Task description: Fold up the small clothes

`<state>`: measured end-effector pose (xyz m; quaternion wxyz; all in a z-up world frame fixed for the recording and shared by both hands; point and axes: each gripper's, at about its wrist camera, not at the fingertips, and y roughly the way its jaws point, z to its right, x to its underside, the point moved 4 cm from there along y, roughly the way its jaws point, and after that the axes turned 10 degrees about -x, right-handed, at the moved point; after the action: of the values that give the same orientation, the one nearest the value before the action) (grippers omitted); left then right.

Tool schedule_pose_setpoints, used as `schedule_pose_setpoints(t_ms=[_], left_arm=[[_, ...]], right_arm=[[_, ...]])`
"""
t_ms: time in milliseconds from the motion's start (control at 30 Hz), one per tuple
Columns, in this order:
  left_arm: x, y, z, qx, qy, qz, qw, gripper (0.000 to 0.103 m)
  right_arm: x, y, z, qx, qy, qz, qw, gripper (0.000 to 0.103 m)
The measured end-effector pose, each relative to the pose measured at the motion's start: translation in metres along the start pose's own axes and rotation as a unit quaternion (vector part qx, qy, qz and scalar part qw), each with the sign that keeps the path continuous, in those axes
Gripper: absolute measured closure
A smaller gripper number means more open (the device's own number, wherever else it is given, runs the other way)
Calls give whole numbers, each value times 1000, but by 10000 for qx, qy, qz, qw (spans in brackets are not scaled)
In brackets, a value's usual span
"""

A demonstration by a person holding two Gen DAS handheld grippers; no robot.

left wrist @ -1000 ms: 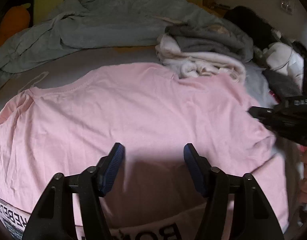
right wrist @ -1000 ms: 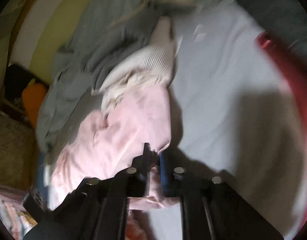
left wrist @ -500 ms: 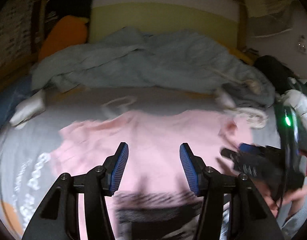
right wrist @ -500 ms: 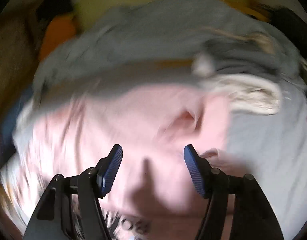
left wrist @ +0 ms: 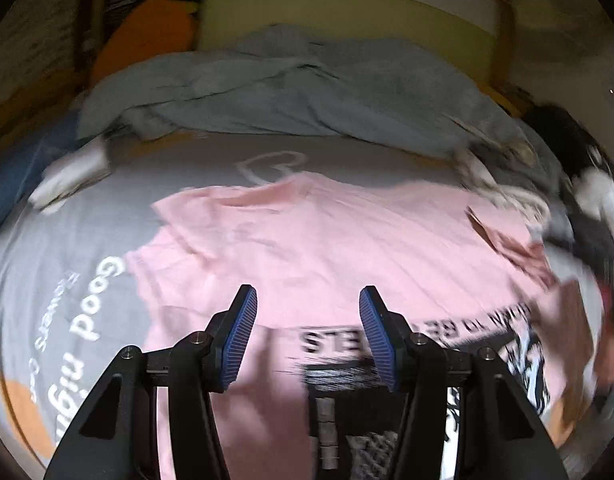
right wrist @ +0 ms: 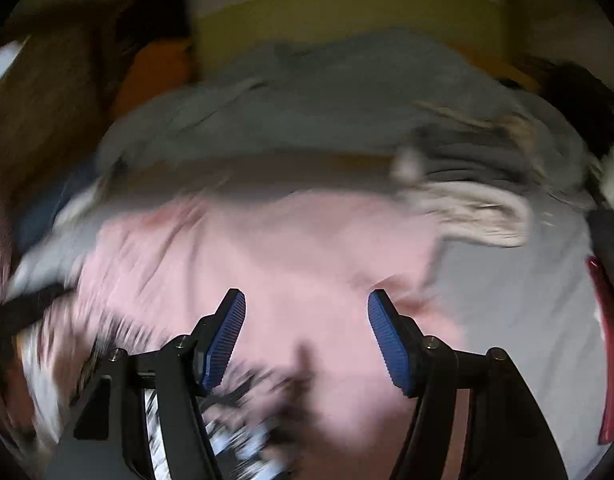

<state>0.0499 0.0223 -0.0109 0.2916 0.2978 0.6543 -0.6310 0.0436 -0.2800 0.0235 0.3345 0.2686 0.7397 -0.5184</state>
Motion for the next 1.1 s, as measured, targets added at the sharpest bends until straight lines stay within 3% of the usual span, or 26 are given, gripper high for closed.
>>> schedule_pose_setpoints(t_ms=[67,133,267,300,333,367,400,467,667,767,867,900,967,1000,1033,1100], left_arm=[[2,-1,17,20,252,31,9997,50],[5,-2,31,81,399,48,9992,50],[5,-5,43,135,501,79,9986,50],[5,-5,43,111,507,89,9986,50],[5,-4,43,72,506,91,9987,50],[5,-4,42,51,500,90,9987,50],[5,-3,40,28,481,82,9988,51],[5,-2,35,5,417,60,9991,50],[2,-5,20,112,151,23,9998,51],[0,-9,16,116,121,73,9998,51],[0,-12,13,138,152,103,9997,51],[0,-12,13,128,163,116,9997,51],[0,-11,13,151,161,102,9997,51],[0,-11,13,151,141,85,9998,51],[0,-10,14,160,138,64,9998,51],[0,-9,14,152,147,38,9998,50]], right_arm=[[-9,1,22,-145,86,-161,9997,38],[-9,13,36,-457,-131,-724,9962,38],[-12,28,45,-378,-817,-1060,9903,40],[-12,31,45,-288,-964,-1059,9893,47],[-13,36,46,-197,-1004,-1050,9892,73],[-15,39,50,-40,-976,-1024,9899,92],[-12,37,54,130,-885,-964,9913,103],[-12,22,46,-33,-811,-673,9944,103],[27,18,14,-740,-501,-1407,9860,103],[58,36,13,-695,-304,-1971,9774,103],[55,26,10,-597,-202,-1831,9811,103],[49,20,9,-722,-96,-1763,9816,100],[30,8,8,-993,63,-1535,9831,83],[22,8,8,-996,58,-1445,9845,62],[9,7,11,-870,40,-1270,9881,48],[-15,15,20,-498,-34,-951,9942,48]])
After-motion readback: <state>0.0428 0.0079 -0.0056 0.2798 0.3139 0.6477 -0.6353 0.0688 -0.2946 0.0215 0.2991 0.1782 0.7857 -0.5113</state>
